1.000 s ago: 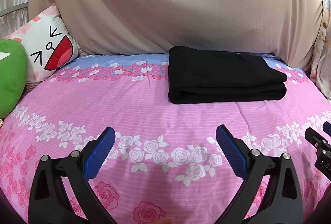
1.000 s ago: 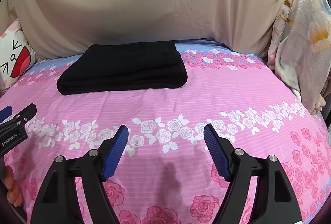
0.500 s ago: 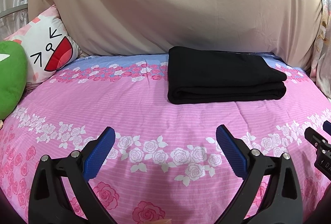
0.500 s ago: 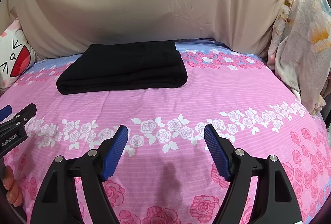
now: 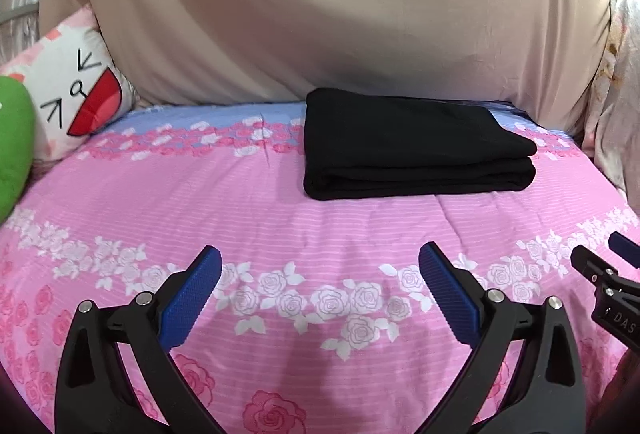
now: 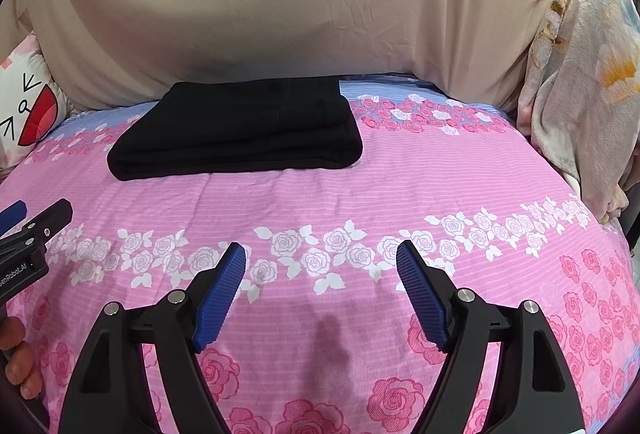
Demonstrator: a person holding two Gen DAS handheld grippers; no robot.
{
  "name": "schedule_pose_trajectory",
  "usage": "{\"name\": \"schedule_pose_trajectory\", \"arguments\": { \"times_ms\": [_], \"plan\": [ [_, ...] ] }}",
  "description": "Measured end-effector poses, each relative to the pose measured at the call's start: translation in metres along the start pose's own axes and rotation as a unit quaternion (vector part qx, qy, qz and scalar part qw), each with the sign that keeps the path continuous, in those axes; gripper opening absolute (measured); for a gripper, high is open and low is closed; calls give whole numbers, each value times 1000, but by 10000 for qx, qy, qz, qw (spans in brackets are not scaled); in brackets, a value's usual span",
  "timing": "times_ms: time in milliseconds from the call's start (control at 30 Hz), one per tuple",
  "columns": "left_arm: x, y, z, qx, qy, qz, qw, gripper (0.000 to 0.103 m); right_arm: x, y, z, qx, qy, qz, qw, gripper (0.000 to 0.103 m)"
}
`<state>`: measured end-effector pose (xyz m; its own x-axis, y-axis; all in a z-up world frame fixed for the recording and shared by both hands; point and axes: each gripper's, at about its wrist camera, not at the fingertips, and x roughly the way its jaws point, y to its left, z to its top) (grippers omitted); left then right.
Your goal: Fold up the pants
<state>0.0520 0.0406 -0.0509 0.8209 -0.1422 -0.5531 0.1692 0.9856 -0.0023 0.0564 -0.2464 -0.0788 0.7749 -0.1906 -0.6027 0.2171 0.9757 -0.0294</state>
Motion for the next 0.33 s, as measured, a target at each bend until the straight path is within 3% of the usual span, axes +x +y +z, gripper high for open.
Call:
{"name": "schedule_pose_trajectory", "arguments": {
  "times_ms": [100, 167, 333],
  "plan": [
    [2, 4, 0, -116, 40, 109, 9999, 97, 0, -2, -1, -10, -3, -4, 10000, 77],
    [3, 2, 0, -97, 87, 384, 9992, 97, 0, -3, -1, -13, -3, -8, 10000, 78],
    [4, -1, 0, -23, 96, 419, 9991, 97, 0, -5, -2, -39, -20, -4, 10000, 78]
  ]
}}
